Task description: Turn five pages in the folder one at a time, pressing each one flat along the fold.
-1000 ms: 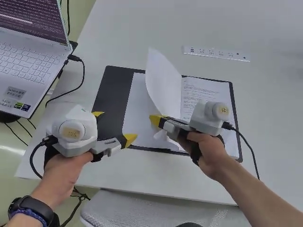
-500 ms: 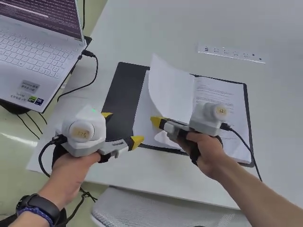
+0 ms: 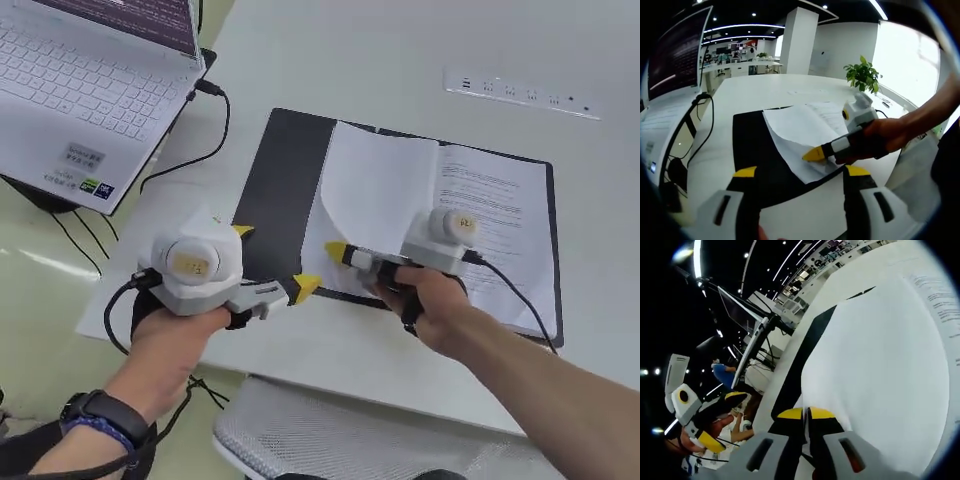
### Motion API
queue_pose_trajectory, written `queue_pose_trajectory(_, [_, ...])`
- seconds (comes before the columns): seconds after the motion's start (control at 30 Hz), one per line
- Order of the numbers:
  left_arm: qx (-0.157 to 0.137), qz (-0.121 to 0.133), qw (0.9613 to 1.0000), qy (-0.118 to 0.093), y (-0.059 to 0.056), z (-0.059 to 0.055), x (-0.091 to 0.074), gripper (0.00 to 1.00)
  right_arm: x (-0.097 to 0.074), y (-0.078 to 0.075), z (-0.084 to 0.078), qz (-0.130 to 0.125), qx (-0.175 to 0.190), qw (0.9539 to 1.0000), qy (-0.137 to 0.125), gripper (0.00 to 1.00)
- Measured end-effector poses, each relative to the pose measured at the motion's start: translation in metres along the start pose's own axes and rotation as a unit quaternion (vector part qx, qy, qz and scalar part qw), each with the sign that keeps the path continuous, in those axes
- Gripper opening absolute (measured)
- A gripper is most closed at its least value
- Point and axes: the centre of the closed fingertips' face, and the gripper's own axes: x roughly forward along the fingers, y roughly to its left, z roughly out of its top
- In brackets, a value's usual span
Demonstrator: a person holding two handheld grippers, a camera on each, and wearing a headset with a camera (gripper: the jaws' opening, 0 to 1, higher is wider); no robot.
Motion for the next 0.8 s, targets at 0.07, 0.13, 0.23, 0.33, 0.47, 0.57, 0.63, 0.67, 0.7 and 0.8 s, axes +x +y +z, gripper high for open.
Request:
queue_pose_trajectory(0.07, [-0.003,0.002,1.0,0.0,0.002,0.0,0.0,0.67,0.003,0.001,-0.002,0.001,0.009,1.0,0.001,0.02])
queue_pose_trajectory(0.13, [-0.004,0.002,1.0,0.0,0.004,-0.001,0.0,0.67,0.005,0.003,-0.004,0.004,0.017,0.9998,0.002,0.02])
queue_pose_trajectory(0.23, [-0.017,0.001,0.9999,0.002,0.007,-0.003,0.004,0.66,0.009,0.007,-0.006,0.014,0.057,0.9982,-0.011,0.03])
queue_pose_trajectory(0.33, [-0.017,-0.002,0.9998,0.01,0.01,-0.005,0.012,0.66,0.011,0.006,-0.007,0.019,0.058,0.9981,-0.013,0.06])
queue_pose_trajectory(0.47, [-0.026,-0.005,0.9997,0.002,0.012,0.003,0.015,0.65,0.009,0.016,-0.006,0.039,0.038,0.9984,-0.016,0.17])
queue_pose_trajectory(0.57, [-0.042,-0.001,0.9991,-0.007,0.016,0.009,0.017,0.62,0.008,0.021,-0.006,0.053,0.026,0.9981,-0.018,0.24])
queue_pose_trajectory(0.63, [-0.044,0.0,0.999,-0.009,0.018,0.011,0.019,0.6,0.007,0.026,-0.007,0.058,0.023,0.9978,-0.021,0.28])
queue_pose_trajectory(0.67, [-0.045,0.0,0.9989,-0.01,0.019,0.012,0.019,0.6,0.007,0.028,-0.008,0.063,0.019,0.9976,-0.022,0.31])
queue_pose_trajectory(0.7, [-0.047,0.0,0.9988,-0.011,0.02,0.013,0.02,0.59,0.006,0.03,-0.009,0.066,0.017,0.9975,-0.021,0.33])
queue_pose_trajectory(0.8, [-0.052,-0.004,0.9986,-0.011,0.021,0.014,0.021,0.56,0.002,0.037,-0.016,0.076,0.006,0.9971,-0.009,0.38])
